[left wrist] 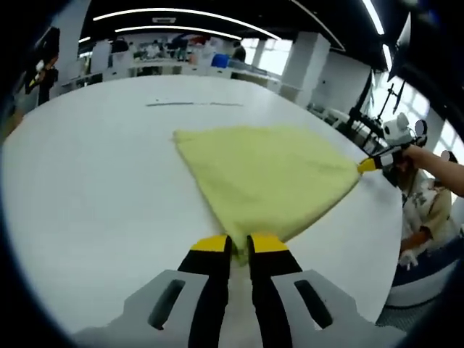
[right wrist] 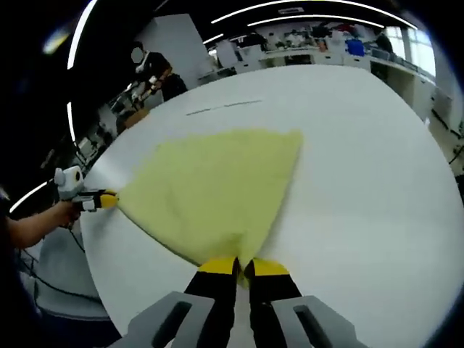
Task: Fold the garment on the visible template until the final outline fits inside the template.
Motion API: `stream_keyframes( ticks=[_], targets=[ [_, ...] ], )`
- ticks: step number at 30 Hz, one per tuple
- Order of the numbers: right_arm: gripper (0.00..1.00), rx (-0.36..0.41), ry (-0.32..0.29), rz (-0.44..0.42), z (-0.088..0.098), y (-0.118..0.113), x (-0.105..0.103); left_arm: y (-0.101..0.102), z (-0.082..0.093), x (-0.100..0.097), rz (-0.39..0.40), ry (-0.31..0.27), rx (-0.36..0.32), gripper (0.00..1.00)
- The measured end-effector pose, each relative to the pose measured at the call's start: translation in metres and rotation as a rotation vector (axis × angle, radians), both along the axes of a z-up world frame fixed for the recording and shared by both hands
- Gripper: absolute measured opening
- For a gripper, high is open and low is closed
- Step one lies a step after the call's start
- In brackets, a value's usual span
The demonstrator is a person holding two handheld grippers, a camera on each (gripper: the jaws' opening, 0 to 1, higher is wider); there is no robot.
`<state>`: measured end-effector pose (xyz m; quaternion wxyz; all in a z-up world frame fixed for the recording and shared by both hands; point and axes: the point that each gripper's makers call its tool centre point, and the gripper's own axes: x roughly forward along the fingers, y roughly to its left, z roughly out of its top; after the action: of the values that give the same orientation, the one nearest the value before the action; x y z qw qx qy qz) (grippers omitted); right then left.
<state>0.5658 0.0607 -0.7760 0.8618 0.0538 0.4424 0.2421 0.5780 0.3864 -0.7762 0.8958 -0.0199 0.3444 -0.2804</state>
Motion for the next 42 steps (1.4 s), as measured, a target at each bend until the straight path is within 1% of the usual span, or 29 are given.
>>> stream_keyframes(
  ticks=[3,4,6,9,11,12,13,18,23,32,34,36,37,41,42],
  targets=[
    [0.0,-0.029,-0.003,0.001,0.0,-0.002,-0.002,0.001,0.0,0.001,-0.003,-0.005,0.011,0.0],
    [0.0,-0.056,-0.013,0.008,-0.001,-0.004,-0.001,0.003,-0.002,0.001,0.005,0.001,0.016,0.0],
    [0.0,-0.091,-0.009,0.033,-0.003,-0.005,-0.003,0.003,-0.003,0.0,0.003,0.004,0.023,0.0],
    [0.0,-0.152,-0.03,0.079,-0.005,-0.006,-0.005,0.004,-0.003,-0.003,0.007,0.01,0.029,0.0],
    [0.0,-0.183,-0.014,0.096,-0.008,-0.007,-0.009,0.005,-0.004,-0.005,0.0,0.01,0.04,0.0],
    [0.0,-0.181,-0.029,0.1,-0.006,-0.006,-0.008,0.004,-0.004,-0.007,-0.003,0.011,0.043,0.0],
    [0.0,-0.185,-0.024,0.102,-0.007,-0.01,-0.007,0.004,-0.004,-0.008,-0.007,0.011,0.049,0.0],
    [0.0,-0.194,-0.015,0.115,-0.008,-0.013,-0.01,0.004,-0.005,-0.013,-0.015,0.012,0.062,0.0],
    [0.0,-0.221,-0.03,0.156,-0.009,-0.013,-0.016,0.005,-0.005,-0.017,-0.02,0.008,0.063,0.0],
    [0.0,-0.23,-0.041,0.162,-0.01,-0.014,-0.018,0.005,-0.006,-0.022,-0.018,-0.003,0.063,0.0],
    [0.0,-0.239,-0.052,0.177,-0.01,-0.014,-0.019,0.006,-0.006,-0.023,-0.011,0.001,0.044,0.0],
    [0.0,-0.244,-0.067,0.185,-0.01,-0.014,-0.019,0.006,-0.005,-0.024,-0.037,-0.012,0.055,0.0],
    [0.0,-0.24,-0.073,0.181,-0.009,-0.013,-0.018,0.006,-0.005,-0.024,-0.037,-0.016,0.055,0.01],
    [0.0,-0.172,-0.091,0.117,-0.005,-0.014,-0.014,0.006,-0.003,-0.023,-0.045,-0.034,0.062,0.04],
    [0.0,-0.161,-0.096,0.116,-0.004,-0.014,-0.014,0.006,-0.003,-0.023,-0.047,-0.036,0.063,0.04]
  ],
)
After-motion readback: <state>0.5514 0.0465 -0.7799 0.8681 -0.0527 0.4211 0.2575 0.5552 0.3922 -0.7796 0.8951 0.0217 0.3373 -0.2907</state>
